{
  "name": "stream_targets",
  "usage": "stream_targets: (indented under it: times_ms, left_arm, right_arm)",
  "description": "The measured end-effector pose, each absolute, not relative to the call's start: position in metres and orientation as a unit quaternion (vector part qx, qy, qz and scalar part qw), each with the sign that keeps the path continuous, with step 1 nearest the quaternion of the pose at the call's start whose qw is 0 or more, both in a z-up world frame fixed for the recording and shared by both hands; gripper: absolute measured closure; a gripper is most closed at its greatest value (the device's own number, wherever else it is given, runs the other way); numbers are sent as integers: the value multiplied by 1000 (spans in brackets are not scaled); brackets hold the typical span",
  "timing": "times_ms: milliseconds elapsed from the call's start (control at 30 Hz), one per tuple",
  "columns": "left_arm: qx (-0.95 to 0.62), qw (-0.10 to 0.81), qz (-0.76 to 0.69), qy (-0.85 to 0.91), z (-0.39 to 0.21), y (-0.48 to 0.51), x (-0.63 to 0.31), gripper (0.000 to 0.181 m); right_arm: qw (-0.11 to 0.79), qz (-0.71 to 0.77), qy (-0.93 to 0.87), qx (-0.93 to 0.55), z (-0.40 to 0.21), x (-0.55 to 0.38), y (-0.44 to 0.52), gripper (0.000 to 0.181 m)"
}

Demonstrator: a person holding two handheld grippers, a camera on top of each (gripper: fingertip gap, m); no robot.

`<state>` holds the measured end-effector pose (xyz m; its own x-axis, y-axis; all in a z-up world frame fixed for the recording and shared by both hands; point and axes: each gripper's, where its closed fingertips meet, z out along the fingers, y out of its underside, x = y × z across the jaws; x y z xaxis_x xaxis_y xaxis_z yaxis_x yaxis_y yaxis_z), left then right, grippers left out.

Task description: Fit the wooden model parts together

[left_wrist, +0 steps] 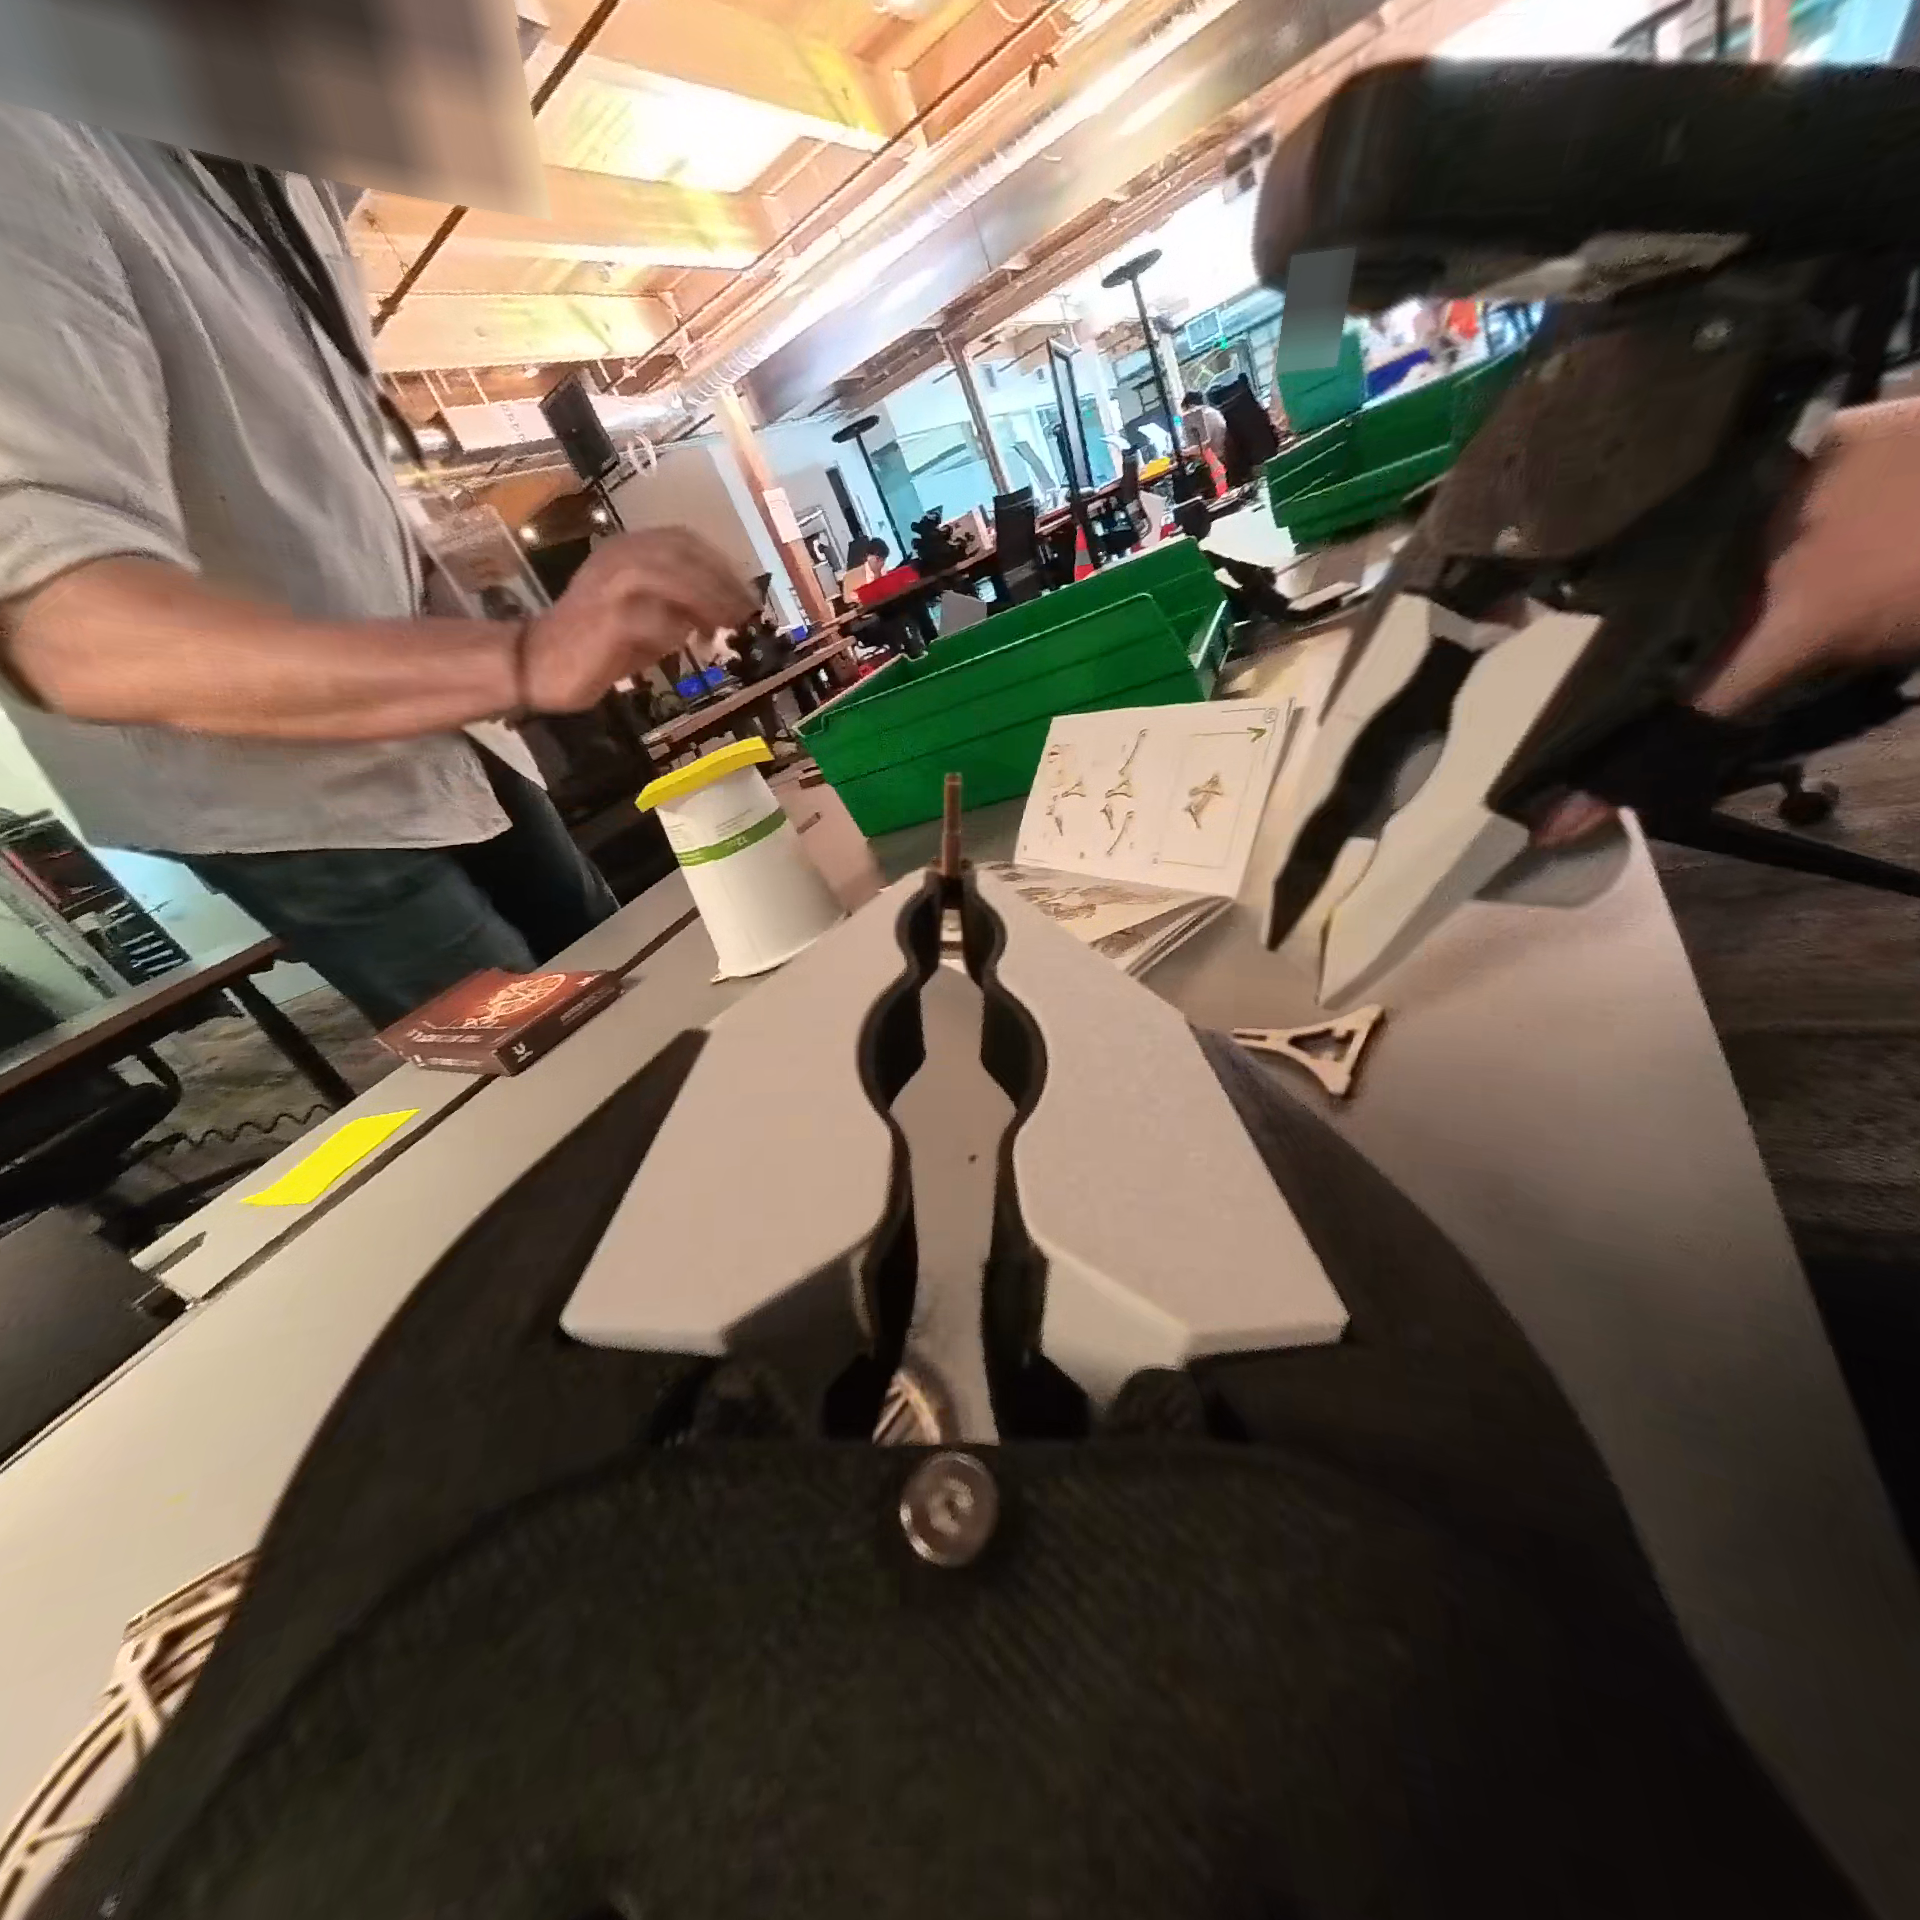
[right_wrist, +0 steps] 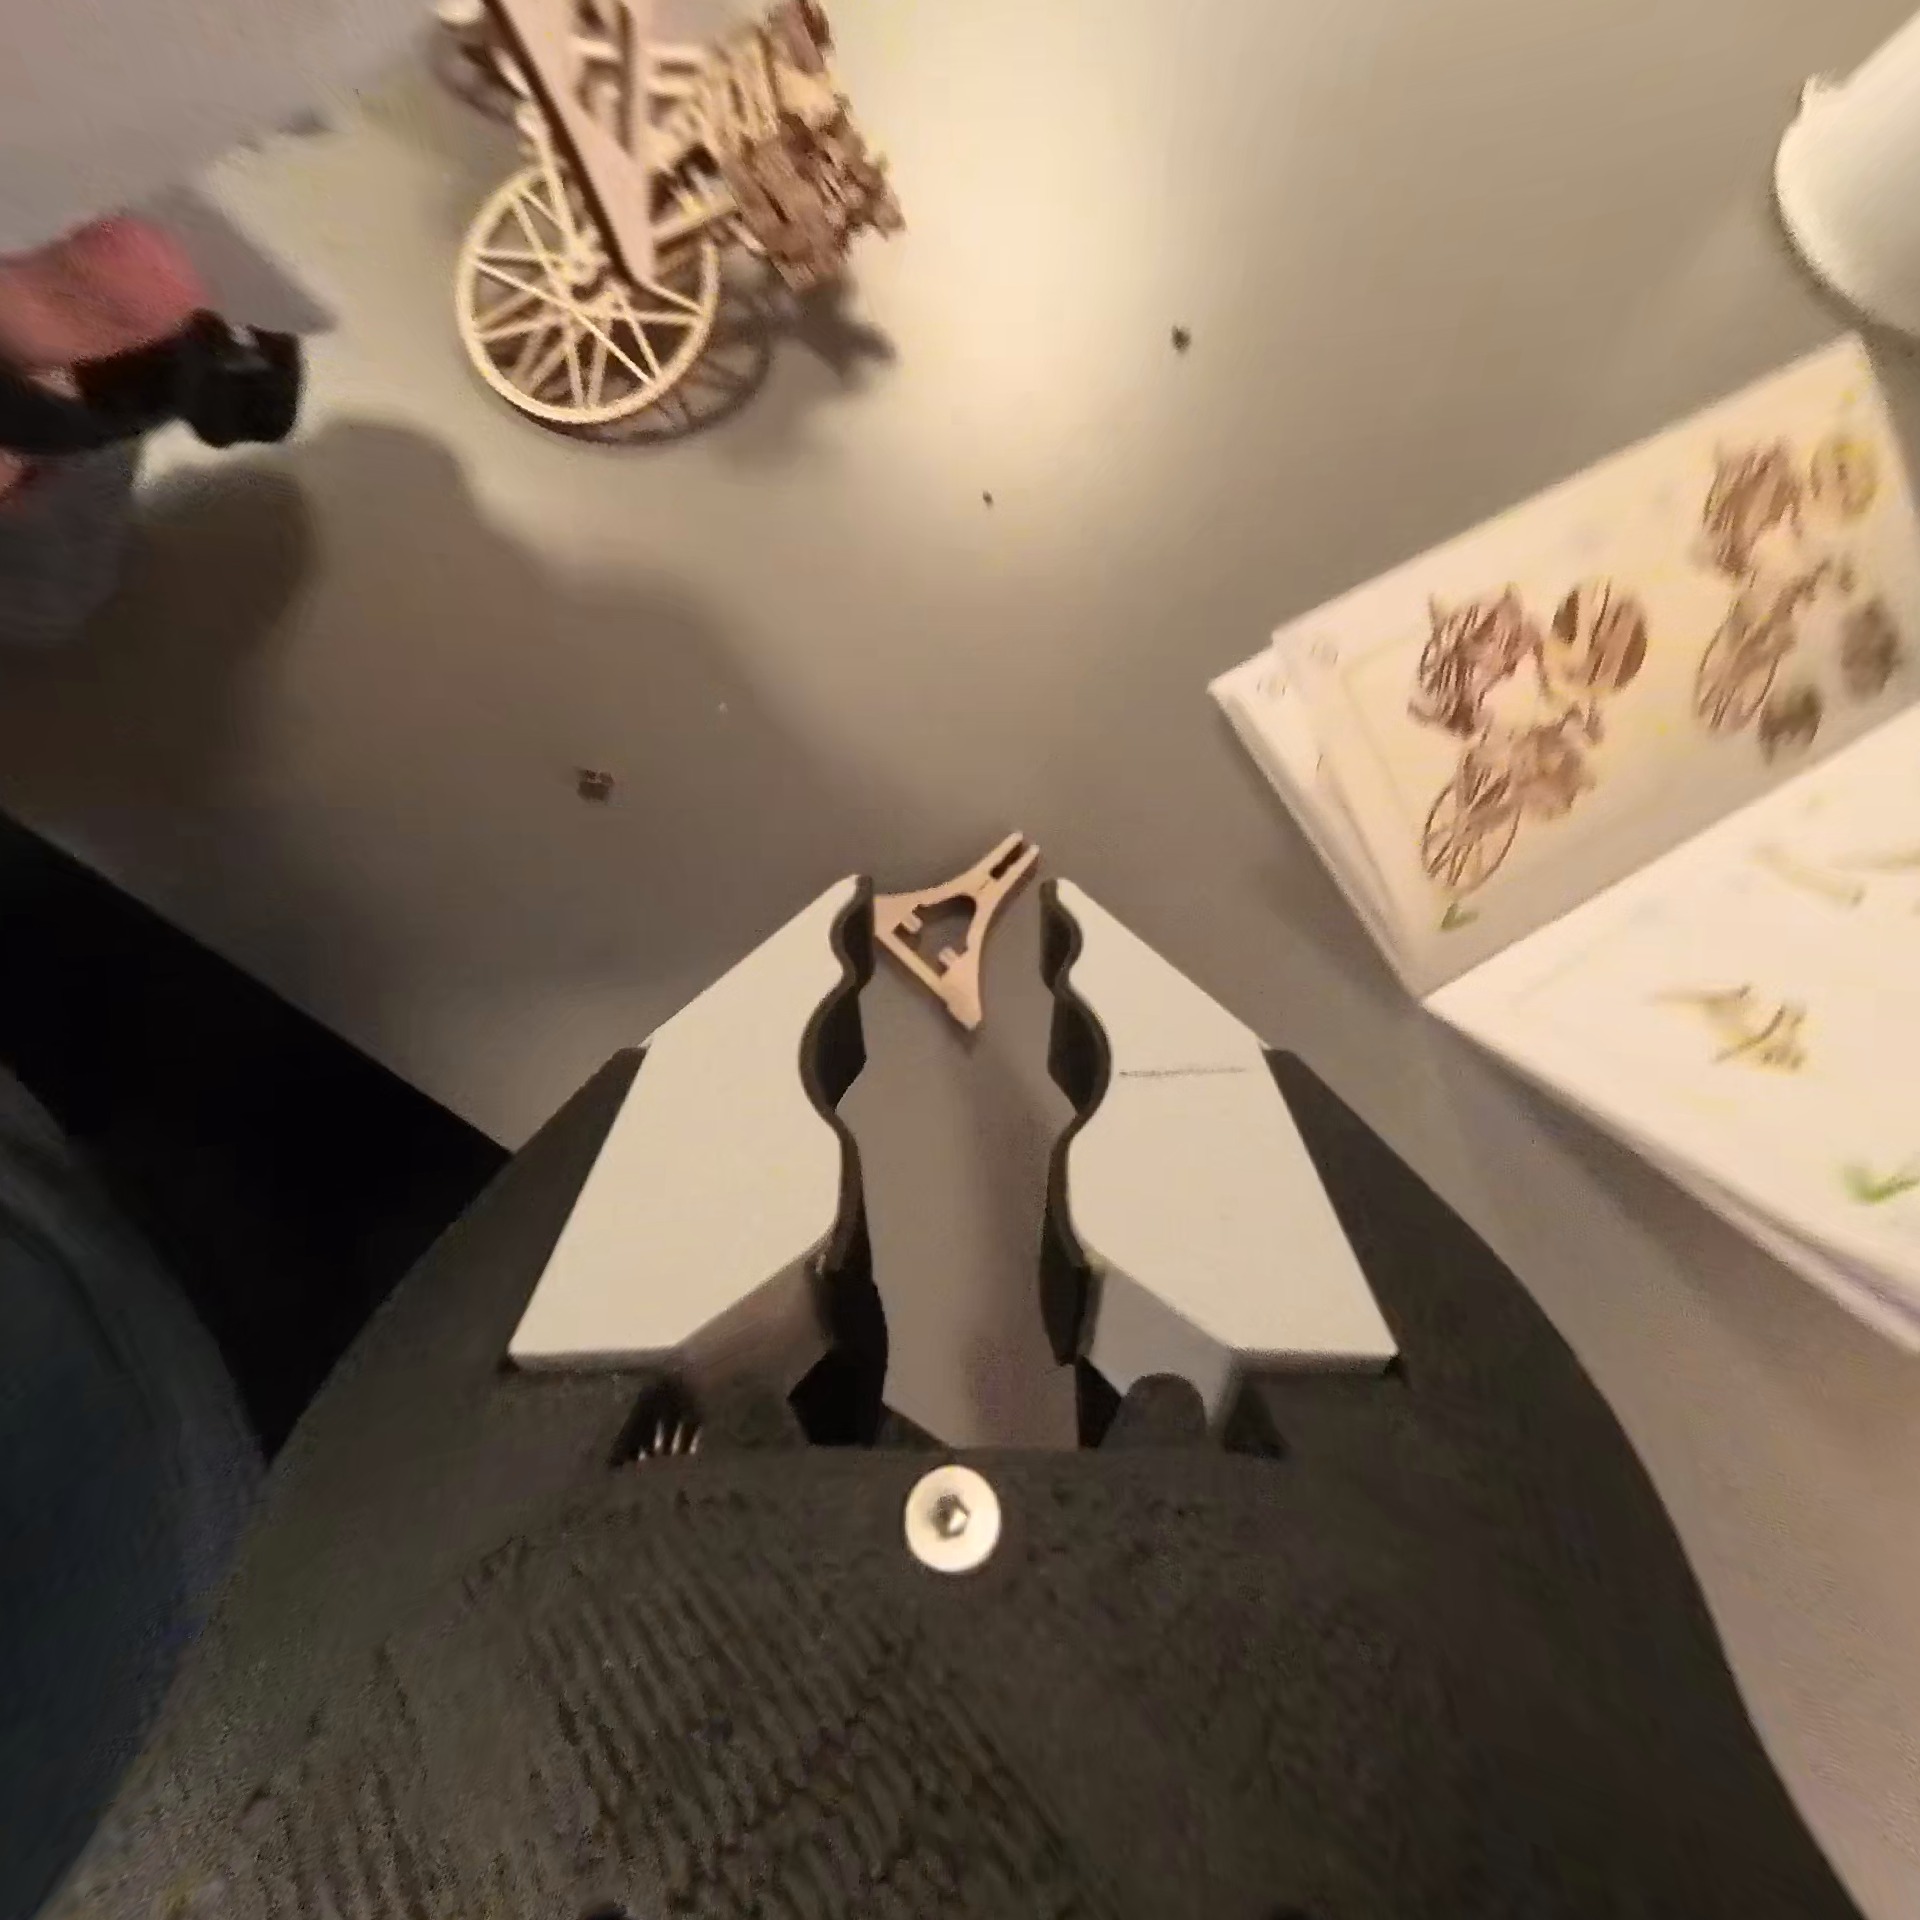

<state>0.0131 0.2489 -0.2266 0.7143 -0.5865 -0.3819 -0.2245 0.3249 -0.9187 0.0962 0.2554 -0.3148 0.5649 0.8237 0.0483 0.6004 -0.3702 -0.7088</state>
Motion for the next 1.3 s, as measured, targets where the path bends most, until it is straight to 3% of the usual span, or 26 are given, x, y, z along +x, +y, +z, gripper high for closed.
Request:
stream_targets:
  times_ms: [233,500,767,1133,1300]
  left_arm:
    - [-566,726,-108,375,-231,247,19,180]
    - [-561,727,-97,385,-231,245,22,180]
    - [-561,728,-97,382,-230,245,21,180]
    - [-571,727,-102,366,-230,249,16,180]
    - [-581,719,-125,362,-230,250,14,180]
  right_arm:
    - [311,179,-348,-866,-333,95,256,154]
    - [283,156,-364,-873,-341,87,256,154]
    - [276,111,-402,-866,-343,83,257,171]
    - [302,139,-440,-834,-341,76,255,175]
    - [374,224,-480,-761,-315,57,256,175]
